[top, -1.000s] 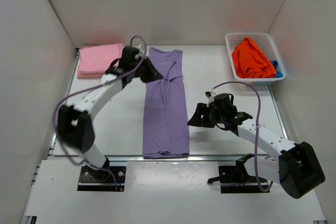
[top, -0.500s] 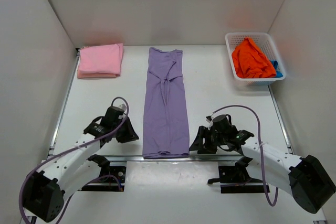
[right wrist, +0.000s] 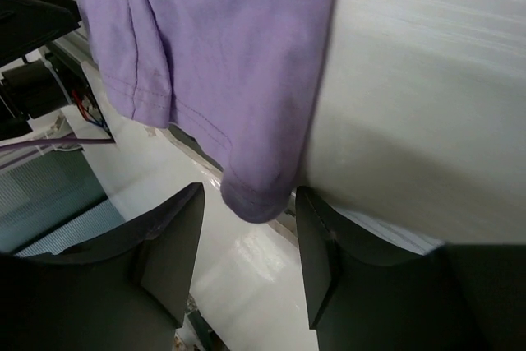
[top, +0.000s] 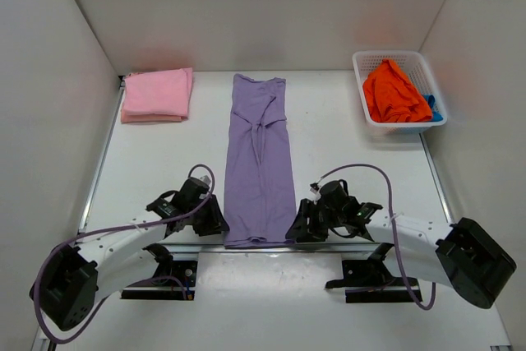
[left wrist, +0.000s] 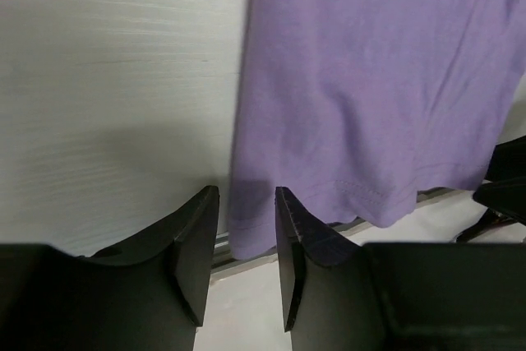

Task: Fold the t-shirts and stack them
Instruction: Grab the bottom of the folded rectangular tshirt with both arms

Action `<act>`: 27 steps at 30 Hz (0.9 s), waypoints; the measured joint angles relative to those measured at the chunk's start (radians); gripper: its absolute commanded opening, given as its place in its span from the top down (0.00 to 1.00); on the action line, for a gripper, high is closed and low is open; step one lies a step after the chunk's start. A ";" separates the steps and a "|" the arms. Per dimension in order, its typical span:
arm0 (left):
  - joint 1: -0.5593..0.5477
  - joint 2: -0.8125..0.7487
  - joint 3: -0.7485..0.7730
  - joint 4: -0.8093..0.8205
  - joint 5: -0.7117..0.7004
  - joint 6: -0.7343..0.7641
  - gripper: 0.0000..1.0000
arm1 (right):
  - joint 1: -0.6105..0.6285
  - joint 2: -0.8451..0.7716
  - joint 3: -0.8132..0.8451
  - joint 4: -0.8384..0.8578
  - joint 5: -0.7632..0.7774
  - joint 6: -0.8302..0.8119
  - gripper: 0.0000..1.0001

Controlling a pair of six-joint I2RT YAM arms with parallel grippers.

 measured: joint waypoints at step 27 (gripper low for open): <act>0.028 0.041 0.140 -0.166 0.089 0.091 1.00 | -0.023 0.016 0.154 -0.164 -0.136 -0.035 1.00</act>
